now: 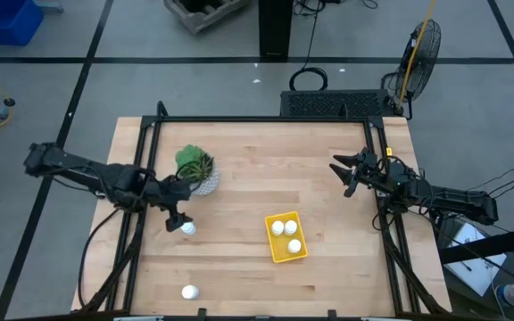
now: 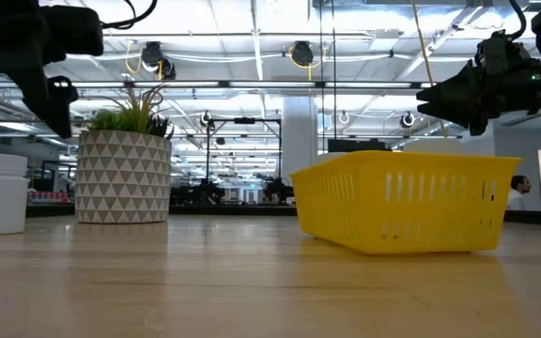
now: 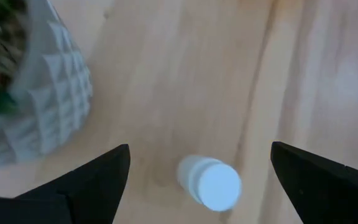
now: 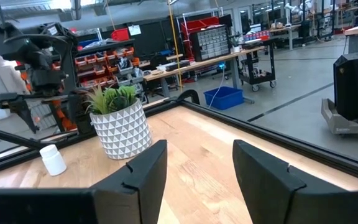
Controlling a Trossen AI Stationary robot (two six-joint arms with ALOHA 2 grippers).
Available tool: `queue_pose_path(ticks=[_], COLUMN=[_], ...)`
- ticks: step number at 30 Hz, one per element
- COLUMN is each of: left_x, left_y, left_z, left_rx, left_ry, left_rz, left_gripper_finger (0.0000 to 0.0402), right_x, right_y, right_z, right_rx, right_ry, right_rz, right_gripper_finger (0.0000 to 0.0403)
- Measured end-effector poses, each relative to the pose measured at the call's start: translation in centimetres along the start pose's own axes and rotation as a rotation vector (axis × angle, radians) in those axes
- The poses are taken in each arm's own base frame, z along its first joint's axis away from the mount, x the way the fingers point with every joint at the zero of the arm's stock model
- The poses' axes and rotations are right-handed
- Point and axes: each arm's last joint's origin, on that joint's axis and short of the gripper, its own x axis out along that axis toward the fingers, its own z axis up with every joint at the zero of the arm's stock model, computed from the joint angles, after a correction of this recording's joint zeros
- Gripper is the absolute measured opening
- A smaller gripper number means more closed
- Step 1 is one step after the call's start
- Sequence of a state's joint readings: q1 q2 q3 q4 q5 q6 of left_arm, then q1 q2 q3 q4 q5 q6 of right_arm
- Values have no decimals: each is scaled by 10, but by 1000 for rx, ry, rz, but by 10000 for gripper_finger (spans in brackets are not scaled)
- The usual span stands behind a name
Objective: Pick and place pill bottles into a basket
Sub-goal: Put the top pill bottle into the basket
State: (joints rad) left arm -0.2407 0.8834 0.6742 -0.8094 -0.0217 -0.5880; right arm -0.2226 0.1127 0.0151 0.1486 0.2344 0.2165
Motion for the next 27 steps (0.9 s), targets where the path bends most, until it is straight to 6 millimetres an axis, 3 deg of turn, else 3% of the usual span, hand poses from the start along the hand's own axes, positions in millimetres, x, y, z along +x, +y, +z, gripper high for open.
queue_pose_path(ticks=[5, 15, 27], left_x=[10, 58, 72], left_y=[-10, -27, -33], left_z=[-5, -6, -1], left_rx=[-23, -2, 16], left_ry=[79, 368, 452], left_rz=[8, 65, 139], left_gripper_finger=[395, 395, 395], right_x=[0, 0, 0], right_y=[0, 0, 0], right_z=[0, 0, 0], right_rx=[-1, -1, -1], right_ry=[2, 2, 2], right_rz=[0, 0, 0], right_gripper_finger=[174, 175, 177])
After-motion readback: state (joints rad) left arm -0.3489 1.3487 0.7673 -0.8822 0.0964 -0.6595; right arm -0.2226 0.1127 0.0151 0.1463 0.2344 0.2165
